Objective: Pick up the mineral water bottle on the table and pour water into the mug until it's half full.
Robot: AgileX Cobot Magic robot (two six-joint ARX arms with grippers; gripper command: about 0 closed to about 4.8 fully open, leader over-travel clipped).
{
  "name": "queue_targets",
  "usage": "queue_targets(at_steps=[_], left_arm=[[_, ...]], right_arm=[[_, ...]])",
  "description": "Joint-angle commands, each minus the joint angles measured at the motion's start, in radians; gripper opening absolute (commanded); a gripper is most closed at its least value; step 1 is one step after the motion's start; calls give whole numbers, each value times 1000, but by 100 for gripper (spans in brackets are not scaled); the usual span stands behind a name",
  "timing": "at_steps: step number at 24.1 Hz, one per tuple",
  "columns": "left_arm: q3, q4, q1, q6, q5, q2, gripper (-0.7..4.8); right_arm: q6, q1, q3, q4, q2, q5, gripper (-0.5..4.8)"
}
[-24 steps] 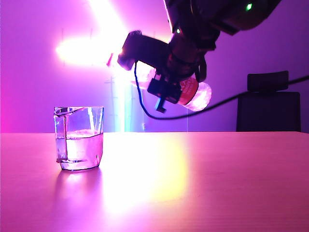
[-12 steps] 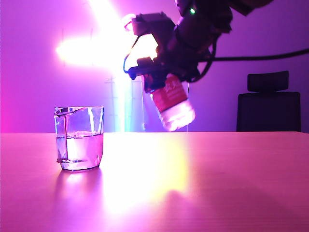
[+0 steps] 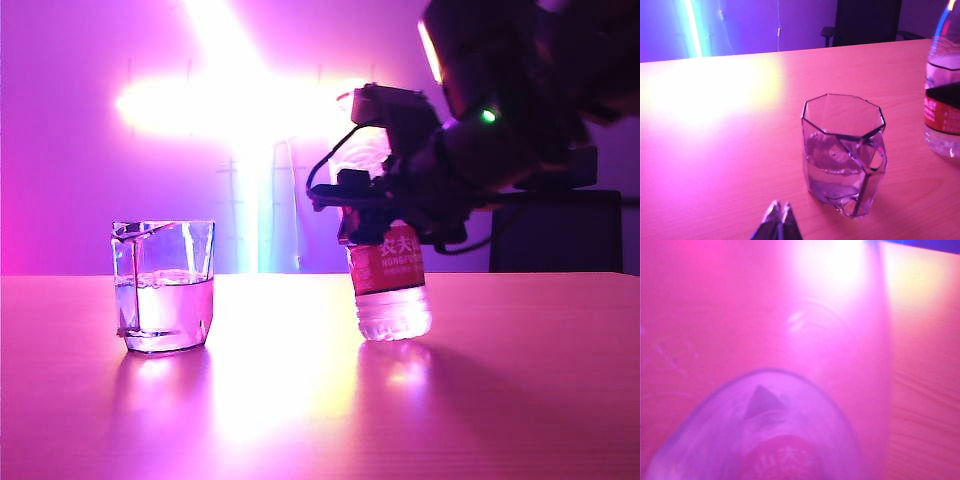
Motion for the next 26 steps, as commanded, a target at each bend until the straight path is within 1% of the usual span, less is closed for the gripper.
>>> queue_targets(at_steps=[1, 4, 11, 15, 17, 19, 22, 23, 24, 25, 26], left_arm=[[4, 13, 0, -3, 4, 2, -2], [4, 13, 0, -3, 4, 2, -2], [4, 13, 0, -3, 4, 2, -2], [4, 13, 0, -3, 4, 2, -2], [4, 13, 0, -3, 4, 2, -2], [4, 13, 0, -3, 4, 2, -2], [4, 13, 0, -3, 4, 2, -2], [4, 13, 0, -3, 4, 2, -2], [4, 13, 0, -3, 4, 2, -2], [4, 13, 0, -3, 4, 2, -2], [4, 13, 0, -3, 4, 2, -2]], right_arm=[[69, 3, -74, 137, -3, -6, 229], [101, 3, -114, 212, -3, -5, 229], [111, 3, -209, 375, -3, -4, 229], [112, 3, -243, 421, -3, -2, 234], [112, 3, -249, 420, -3, -2, 276], [112, 3, -254, 420, -3, -4, 338], [112, 4, -258, 421, -3, -6, 343], [112, 5, -259, 421, -3, -6, 369], [112, 5, -262, 421, -3, -6, 414], [112, 6, -265, 422, -3, -6, 447], [112, 9, -269, 422, -3, -6, 467]])
